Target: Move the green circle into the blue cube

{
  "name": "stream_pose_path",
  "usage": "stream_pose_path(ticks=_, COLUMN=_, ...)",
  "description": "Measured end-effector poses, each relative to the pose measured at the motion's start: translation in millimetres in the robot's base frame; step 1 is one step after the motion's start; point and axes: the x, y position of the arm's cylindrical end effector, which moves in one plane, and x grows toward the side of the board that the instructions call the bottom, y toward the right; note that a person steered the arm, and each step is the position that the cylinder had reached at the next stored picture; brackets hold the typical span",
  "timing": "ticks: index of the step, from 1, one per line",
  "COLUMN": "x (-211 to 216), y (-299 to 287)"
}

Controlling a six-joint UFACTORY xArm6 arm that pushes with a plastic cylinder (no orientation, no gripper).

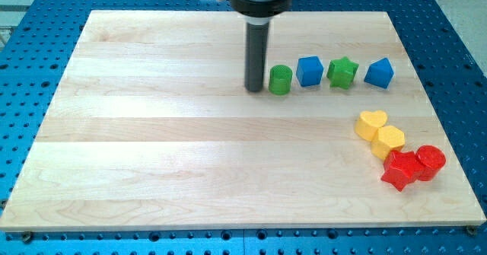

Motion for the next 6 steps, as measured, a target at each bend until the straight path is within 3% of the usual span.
stream_pose_path(ticks=1, x=45, y=4)
stream_pose_path(ticks=3, x=23, y=56)
stream_pose_path(ticks=4, x=13, y=27)
stream_pose_path(ticks=6, x=2, y=37)
